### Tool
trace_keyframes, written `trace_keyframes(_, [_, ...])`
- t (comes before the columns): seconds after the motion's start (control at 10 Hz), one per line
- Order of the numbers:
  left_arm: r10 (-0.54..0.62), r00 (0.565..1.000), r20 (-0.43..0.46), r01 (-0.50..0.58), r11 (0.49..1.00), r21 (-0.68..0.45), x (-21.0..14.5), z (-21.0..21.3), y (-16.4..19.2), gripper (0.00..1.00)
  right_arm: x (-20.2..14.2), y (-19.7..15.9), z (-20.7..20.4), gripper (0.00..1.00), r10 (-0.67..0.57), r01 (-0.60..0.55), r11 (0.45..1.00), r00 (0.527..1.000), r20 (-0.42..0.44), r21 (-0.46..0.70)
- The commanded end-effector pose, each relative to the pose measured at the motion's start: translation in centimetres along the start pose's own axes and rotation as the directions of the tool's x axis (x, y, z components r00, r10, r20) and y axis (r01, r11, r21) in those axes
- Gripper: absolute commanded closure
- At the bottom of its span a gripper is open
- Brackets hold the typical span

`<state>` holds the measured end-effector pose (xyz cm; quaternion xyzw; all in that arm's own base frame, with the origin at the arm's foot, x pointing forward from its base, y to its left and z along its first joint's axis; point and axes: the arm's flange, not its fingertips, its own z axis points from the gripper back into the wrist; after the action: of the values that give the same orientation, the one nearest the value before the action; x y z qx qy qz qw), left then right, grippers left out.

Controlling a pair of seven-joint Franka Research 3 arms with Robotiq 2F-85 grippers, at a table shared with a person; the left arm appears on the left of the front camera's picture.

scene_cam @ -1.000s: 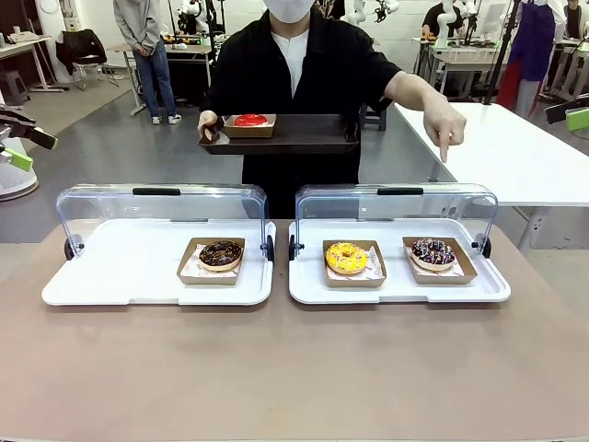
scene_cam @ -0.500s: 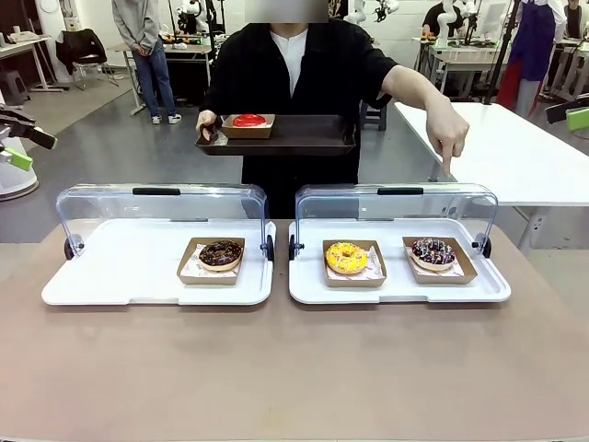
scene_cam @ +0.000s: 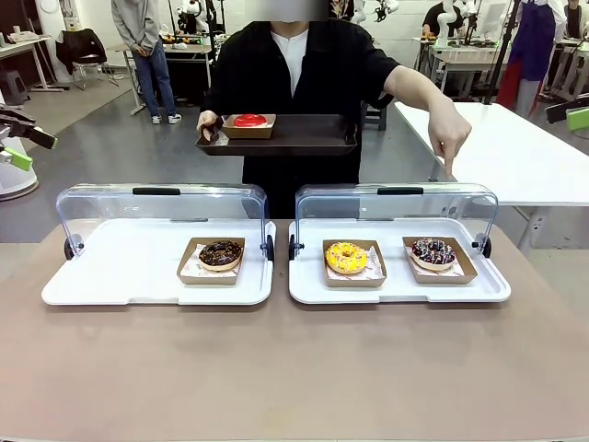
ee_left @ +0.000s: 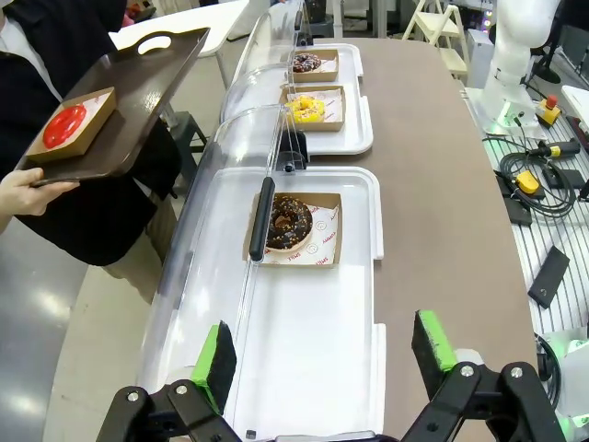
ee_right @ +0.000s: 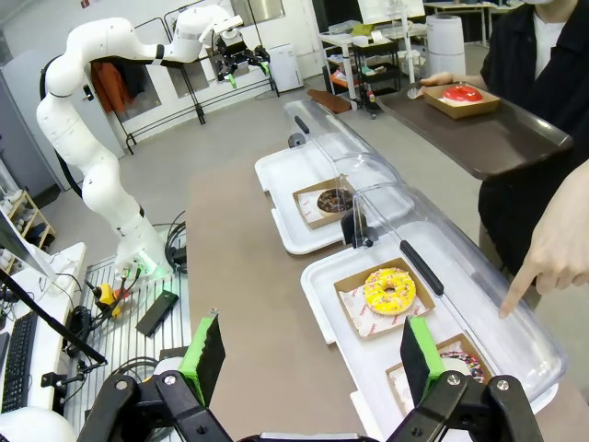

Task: Provide the desired donut to the person.
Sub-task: Pick up and lift the Paper togo box containing the Donut pointed at by the person.

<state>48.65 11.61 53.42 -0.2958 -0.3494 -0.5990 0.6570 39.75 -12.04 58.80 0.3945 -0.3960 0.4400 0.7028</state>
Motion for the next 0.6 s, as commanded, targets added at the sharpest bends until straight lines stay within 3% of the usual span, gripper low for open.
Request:
trace_keyframes(0.0, [0.003, 1.000, 0.019, -0.003, 1.000, -0.002, 0.13, 0.21, 0.02, 0.00, 0.15, 0.02, -0.06, 0.00, 0.009, -0.009, 1.000, 1.000, 0.011, 0.007])
trace_keyframes(0.5, [0.003, 1.000, 0.019, -0.003, 1.000, -0.002, 0.13, 0.21, 0.02, 0.00, 0.00, 0.00, 0.00, 0.00, 0.000, 0.000, 1.000, 1.000, 0.000, 0.000])
